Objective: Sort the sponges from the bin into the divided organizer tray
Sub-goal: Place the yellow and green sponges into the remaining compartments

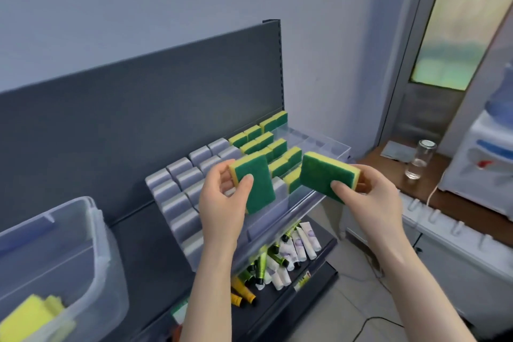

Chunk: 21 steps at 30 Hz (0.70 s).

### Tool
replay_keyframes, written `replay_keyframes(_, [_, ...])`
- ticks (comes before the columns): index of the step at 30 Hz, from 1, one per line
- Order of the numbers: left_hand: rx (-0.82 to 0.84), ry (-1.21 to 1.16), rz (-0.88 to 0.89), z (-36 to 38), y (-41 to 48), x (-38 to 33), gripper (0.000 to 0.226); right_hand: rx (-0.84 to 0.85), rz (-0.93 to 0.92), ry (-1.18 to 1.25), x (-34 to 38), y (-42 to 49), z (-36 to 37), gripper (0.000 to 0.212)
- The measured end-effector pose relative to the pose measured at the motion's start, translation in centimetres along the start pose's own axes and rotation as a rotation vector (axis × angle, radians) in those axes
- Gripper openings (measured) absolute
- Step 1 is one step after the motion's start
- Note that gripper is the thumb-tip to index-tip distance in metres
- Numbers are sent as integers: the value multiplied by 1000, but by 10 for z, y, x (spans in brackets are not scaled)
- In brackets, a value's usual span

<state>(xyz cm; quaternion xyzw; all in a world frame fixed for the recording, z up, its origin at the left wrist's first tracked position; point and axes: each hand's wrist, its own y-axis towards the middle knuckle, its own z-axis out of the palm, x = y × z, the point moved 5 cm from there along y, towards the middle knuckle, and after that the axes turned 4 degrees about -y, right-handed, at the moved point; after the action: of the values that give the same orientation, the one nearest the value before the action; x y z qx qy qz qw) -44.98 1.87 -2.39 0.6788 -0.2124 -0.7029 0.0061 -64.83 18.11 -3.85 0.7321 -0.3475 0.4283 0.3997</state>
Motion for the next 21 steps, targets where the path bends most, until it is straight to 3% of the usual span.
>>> replay_keyframes(10, [36, 154, -37, 68, -3, 15, 33, 96, 68, 29, -51, 48, -30, 31])
replay_keyframes(21, [-5, 216, -21, 92, 90, 33, 32, 127, 100, 46, -76, 128, 3, 30])
